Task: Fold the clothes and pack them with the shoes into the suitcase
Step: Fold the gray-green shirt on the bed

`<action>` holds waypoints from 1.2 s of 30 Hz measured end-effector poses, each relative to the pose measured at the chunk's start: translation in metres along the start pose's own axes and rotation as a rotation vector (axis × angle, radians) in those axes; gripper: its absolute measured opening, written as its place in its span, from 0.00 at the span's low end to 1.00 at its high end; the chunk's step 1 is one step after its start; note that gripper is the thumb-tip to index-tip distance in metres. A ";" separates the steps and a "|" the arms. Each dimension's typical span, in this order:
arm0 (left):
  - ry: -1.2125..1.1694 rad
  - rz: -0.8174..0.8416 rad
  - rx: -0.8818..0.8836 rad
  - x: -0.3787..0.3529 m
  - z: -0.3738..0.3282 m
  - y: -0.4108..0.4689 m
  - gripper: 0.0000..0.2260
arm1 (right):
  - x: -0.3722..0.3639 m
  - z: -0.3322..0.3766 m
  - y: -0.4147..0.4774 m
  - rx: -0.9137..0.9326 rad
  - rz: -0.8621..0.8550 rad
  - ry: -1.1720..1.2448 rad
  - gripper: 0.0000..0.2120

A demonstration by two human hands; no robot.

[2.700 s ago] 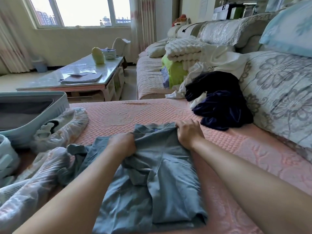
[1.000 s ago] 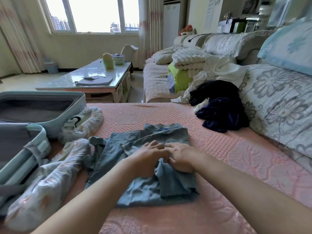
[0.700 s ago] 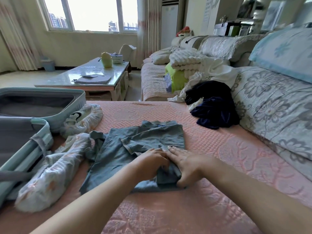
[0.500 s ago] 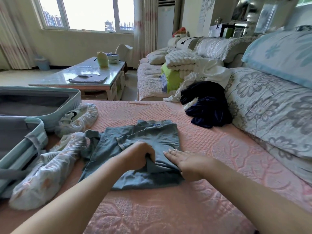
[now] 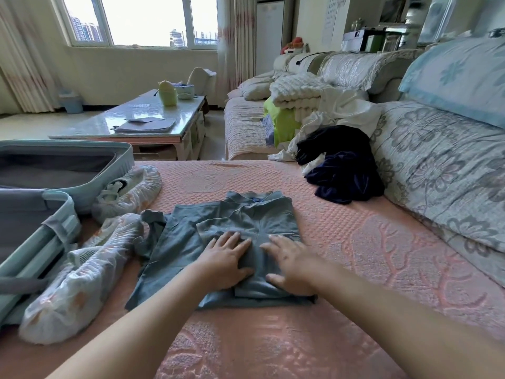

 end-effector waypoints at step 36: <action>0.169 -0.312 0.141 0.058 0.082 -0.090 0.08 | -0.018 0.086 0.023 -0.055 0.053 0.335 0.30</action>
Point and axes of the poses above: each hand's wrist, its own y-axis towards the middle knuckle, its own x-axis out of the back of the hand, z = x × y, the point moved 10 cm from there along y, towards the middle knuckle, and after that the axes turned 2 degrees about y, right-handed, at the moved point
